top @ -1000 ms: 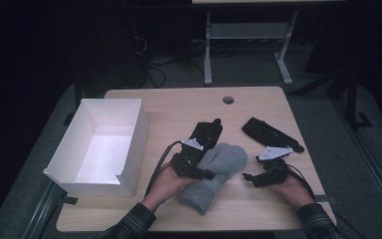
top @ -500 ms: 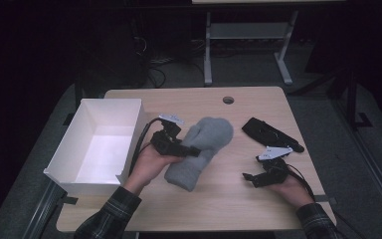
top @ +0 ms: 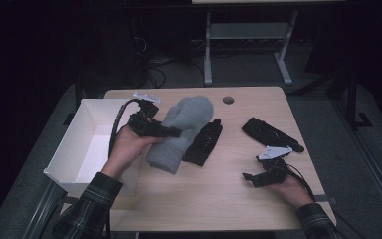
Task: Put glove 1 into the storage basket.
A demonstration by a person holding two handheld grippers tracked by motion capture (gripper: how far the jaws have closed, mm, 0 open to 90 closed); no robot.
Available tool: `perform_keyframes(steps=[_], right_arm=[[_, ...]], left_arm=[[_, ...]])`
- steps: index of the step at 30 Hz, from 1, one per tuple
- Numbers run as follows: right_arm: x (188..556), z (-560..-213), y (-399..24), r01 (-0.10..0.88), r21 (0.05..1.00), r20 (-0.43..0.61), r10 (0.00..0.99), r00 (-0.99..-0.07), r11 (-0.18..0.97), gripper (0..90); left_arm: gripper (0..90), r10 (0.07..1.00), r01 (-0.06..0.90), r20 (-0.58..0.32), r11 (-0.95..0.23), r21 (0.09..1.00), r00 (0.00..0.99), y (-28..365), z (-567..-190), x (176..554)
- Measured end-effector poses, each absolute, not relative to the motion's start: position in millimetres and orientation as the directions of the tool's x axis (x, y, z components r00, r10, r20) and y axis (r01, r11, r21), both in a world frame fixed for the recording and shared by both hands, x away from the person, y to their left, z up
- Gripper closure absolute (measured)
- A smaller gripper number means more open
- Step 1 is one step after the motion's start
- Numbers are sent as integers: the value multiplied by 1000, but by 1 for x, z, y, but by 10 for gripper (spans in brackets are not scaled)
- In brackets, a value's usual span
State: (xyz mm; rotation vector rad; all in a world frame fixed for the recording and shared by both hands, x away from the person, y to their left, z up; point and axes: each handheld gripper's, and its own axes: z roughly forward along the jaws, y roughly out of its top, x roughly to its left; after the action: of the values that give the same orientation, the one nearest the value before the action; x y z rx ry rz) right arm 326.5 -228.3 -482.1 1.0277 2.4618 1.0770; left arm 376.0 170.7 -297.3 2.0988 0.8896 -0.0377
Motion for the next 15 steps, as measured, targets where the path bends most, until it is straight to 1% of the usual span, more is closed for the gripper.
perform_keyframes(steps=[8,9,10,15], right_arm=[[327,-482,-228,506,722,40,701,-712,472,122],[327,-482,-228,506,722,41,702,-711,472,122],[327,-482,-228,506,722,41,702,-711,472,122],[327,-482,-228,507,722,40,702,-711,471,122]], left_arm=[[647,623,615,-317,-348,707,716,209,-273,380],[647,639,618,-314,-330,713,702,220,-268,381],[647,639,618,-314,-330,713,702,220,-268,381],[647,680,637,-322,-276,720,659,252,-260,382]])
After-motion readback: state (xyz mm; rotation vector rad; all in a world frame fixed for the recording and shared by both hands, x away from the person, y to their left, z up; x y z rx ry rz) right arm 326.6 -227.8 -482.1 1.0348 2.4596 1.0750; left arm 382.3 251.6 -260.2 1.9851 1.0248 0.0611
